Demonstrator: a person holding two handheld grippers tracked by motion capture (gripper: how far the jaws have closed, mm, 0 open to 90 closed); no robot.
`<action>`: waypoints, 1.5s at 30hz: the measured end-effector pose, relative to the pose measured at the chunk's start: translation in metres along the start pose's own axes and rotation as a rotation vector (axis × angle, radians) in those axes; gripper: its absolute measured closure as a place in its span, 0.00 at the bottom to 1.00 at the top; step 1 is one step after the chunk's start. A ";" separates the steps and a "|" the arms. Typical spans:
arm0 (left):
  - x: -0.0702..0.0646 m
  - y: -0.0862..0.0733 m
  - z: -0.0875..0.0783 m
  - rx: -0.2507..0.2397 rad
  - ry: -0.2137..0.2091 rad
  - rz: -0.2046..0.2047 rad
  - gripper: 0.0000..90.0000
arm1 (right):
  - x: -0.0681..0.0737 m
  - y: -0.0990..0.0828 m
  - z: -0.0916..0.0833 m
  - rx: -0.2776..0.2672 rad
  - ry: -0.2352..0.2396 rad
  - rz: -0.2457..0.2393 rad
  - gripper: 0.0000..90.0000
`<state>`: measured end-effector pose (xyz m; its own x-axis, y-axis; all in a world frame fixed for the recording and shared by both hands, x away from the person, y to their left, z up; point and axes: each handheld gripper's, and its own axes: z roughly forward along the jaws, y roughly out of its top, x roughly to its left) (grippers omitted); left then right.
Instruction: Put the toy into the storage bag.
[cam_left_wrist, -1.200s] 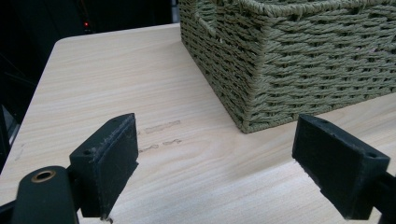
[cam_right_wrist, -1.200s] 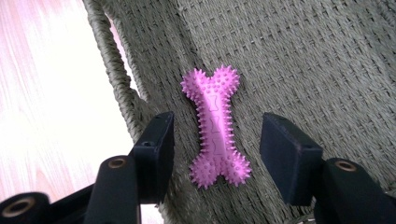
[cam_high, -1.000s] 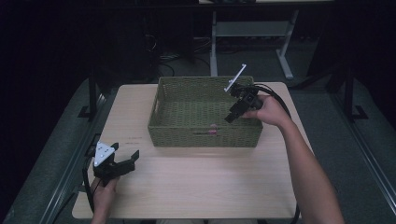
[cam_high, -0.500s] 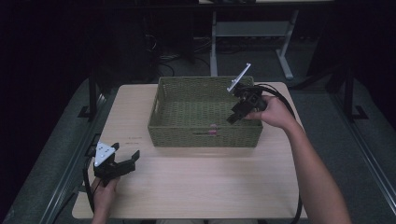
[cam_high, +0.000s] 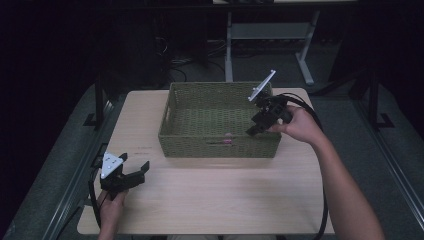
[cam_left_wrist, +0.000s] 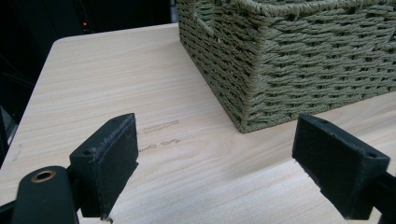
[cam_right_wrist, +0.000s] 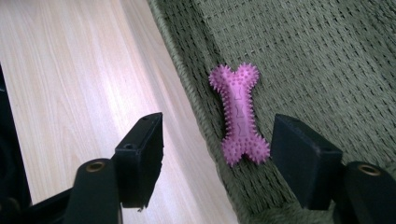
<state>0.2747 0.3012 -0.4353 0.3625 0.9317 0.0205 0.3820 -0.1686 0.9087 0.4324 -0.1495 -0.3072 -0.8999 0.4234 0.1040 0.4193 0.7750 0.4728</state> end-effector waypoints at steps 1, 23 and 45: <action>0.000 0.000 0.000 0.000 0.000 0.000 0.15 | 0.000 0.000 0.000 0.000 0.000 0.000 0.36; 0.000 0.000 -0.001 -0.001 -0.004 0.004 0.15 | 0.012 -0.038 -0.002 -0.049 0.002 0.026 0.35; 0.000 0.000 -0.001 0.001 -0.005 0.009 0.15 | 0.026 -0.064 0.001 -0.054 -0.009 0.025 0.35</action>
<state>0.2738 0.3012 -0.4354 0.3700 0.9286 0.0267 0.3793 -0.1772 0.9082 0.3819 -0.1873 -0.3352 -0.8882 0.4466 0.1081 0.4339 0.7379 0.5168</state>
